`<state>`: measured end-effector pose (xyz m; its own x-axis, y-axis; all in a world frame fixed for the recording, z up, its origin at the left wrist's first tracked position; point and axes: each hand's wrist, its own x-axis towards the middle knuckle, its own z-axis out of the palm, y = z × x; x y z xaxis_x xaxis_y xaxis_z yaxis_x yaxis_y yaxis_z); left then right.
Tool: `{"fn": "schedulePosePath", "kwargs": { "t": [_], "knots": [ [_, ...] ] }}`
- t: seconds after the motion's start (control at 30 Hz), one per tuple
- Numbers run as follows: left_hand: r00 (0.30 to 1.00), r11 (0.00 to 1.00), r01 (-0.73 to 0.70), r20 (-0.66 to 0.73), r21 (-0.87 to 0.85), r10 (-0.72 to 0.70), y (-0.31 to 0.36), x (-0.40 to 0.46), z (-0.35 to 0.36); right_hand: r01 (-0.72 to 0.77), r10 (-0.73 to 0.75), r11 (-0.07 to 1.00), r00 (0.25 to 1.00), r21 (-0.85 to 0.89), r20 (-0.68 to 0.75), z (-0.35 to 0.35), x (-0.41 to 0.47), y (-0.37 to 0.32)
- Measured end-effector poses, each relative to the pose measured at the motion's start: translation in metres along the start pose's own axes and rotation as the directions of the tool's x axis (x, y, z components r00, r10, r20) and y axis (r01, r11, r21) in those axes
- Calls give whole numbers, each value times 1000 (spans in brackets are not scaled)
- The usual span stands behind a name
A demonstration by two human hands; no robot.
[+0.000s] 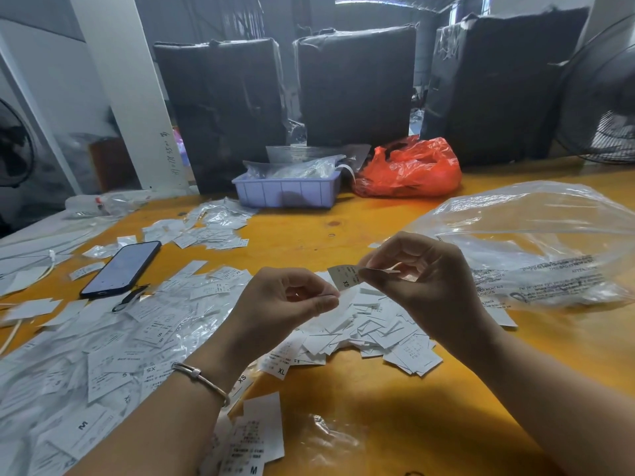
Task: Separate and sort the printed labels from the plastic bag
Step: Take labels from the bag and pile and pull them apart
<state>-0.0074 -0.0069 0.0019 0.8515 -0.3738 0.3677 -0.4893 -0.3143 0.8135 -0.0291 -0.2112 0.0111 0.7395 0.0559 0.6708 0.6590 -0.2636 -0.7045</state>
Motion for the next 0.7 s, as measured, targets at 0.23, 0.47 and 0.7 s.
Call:
{"fn": "schedulePosePath", "kwargs": {
  "t": [0.23,0.47,0.7],
  "knots": [
    [998,1000,29,46,13,-29,-1,1,1,34,-34,999,999,-15,28,0,1,2],
    [997,998,55,48,-27,-53,1,1,0,16,-10,998,994,-56,107,-3,1,6],
    [997,999,42,71,6,-42,0,1,4,-30,32,999,978,-13,207,1,0,10]
  ]
}}
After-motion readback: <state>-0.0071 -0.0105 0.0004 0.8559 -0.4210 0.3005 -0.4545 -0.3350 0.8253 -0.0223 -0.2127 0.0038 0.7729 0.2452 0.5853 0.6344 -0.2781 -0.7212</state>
